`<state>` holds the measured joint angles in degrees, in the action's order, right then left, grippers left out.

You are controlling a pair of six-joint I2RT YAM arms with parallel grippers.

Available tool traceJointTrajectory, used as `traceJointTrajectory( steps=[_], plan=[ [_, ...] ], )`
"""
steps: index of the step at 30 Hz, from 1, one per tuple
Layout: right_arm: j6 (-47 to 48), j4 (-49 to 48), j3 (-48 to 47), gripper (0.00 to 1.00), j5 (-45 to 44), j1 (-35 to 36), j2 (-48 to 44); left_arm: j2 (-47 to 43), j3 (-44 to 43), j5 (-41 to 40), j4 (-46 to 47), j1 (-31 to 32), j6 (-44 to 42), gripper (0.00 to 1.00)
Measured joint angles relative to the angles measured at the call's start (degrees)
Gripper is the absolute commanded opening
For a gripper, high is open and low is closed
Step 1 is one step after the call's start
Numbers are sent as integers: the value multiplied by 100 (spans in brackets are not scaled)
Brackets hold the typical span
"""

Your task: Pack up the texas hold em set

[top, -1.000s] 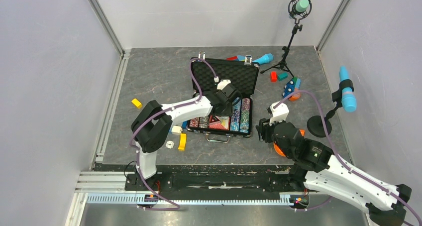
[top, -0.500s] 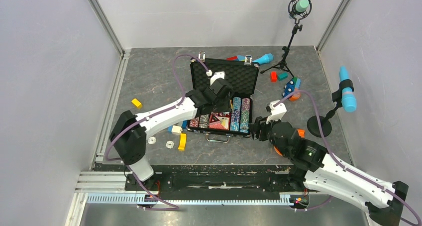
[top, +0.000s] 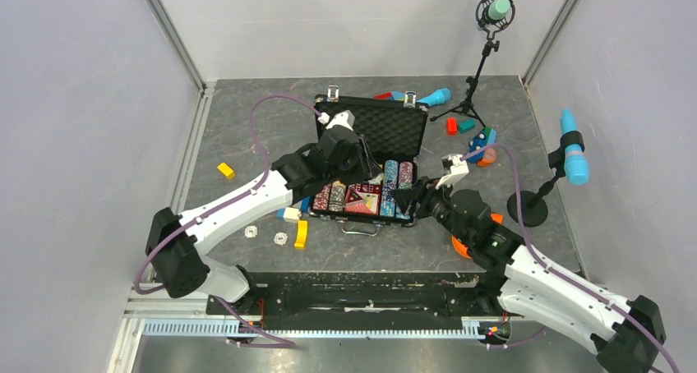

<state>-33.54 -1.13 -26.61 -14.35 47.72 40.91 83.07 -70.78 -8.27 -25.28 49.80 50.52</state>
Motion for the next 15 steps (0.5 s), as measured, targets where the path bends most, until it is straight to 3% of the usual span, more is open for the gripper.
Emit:
traceJointTrajectory(
  steps=[5, 15],
  plan=[
    [-271, -901, 229, 60, 1029, -651, 293, -208, 103, 138, 44, -37, 175, 41],
    [-487, -1805, 302, 57, 1989, -879, 662, -212, 199, 269, 59, -94, 315, 41]
  ],
)
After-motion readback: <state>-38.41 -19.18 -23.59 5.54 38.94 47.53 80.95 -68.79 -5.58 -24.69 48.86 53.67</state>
